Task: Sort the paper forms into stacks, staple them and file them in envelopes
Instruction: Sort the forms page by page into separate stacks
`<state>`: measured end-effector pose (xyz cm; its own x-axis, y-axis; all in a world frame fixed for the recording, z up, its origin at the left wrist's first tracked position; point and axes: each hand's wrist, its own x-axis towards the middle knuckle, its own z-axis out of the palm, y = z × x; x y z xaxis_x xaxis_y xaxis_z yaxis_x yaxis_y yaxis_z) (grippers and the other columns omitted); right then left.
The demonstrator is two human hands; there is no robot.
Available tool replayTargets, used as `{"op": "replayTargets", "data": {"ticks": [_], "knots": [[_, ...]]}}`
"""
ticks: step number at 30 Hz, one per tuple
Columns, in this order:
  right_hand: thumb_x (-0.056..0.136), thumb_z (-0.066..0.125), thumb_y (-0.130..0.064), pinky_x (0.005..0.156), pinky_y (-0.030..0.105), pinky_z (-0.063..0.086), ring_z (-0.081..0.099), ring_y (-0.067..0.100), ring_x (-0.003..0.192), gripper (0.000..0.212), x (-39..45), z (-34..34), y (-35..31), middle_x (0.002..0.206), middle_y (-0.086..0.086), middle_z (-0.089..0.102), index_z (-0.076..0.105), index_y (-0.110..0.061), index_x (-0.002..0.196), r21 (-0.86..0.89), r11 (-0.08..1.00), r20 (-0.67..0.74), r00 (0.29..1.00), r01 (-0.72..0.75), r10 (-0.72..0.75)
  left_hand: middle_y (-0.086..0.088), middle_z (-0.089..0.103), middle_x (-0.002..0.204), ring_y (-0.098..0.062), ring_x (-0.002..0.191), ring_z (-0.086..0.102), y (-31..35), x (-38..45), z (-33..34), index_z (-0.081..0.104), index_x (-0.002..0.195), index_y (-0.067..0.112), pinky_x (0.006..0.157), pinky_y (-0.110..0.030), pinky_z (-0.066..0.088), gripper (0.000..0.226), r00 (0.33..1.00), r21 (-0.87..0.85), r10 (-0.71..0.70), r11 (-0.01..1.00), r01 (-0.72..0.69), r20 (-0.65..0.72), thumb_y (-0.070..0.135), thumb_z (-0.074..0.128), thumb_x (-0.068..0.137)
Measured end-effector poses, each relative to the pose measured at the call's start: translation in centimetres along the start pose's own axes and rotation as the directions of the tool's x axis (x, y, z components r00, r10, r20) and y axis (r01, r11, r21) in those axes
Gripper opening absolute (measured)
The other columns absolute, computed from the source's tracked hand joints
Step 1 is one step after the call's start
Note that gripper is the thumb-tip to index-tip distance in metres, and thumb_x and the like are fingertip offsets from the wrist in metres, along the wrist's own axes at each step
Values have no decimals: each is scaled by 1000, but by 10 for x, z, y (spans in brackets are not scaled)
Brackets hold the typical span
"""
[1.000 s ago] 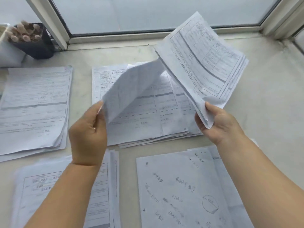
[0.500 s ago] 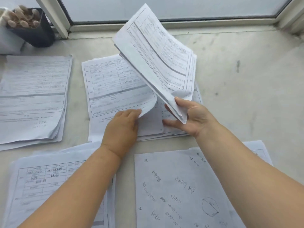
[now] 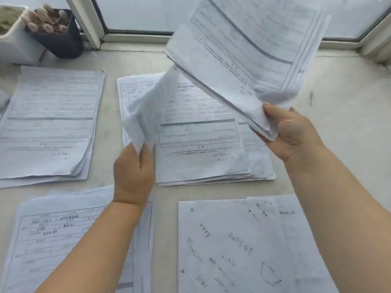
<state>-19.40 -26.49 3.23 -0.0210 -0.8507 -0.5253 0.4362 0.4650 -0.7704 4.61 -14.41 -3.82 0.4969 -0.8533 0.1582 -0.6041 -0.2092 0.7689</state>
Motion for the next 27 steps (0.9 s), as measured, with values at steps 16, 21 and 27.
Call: {"op": "replayTargets", "data": {"ticks": [16, 21, 27], "knots": [[94, 56, -6, 70, 22, 52, 66, 18, 83, 16, 1, 21, 87, 98, 6, 71, 66, -9, 107, -717, 693, 83, 978, -74, 191, -17, 64, 123, -26, 114, 59, 0, 11, -10, 64, 121, 3, 103, -23, 41, 37, 908, 86, 408, 905, -416, 89, -3, 53, 86], [93, 58, -11, 92, 38, 52, 69, 24, 101, 22, 4, 15, 83, 108, 8, 74, 67, -12, 113, -645, 738, 17, 962, -197, 271, -23, 65, 117, -44, 104, 64, -16, -1, 27, 70, 110, 4, 88, -56, 50, 49, 811, 233, 339, 841, -488, 477, -5, 59, 63], [98, 42, 1, 60, 24, 53, 67, 16, 83, 33, -7, 6, 77, 108, 4, 70, 60, -16, 119, -535, 821, 18, 969, -200, 247, -25, 65, 116, -43, 103, 64, -21, 0, 18, 69, 111, 4, 82, -55, 54, 44, 769, 294, 295, 800, -524, 567, 6, 50, 71]]}}
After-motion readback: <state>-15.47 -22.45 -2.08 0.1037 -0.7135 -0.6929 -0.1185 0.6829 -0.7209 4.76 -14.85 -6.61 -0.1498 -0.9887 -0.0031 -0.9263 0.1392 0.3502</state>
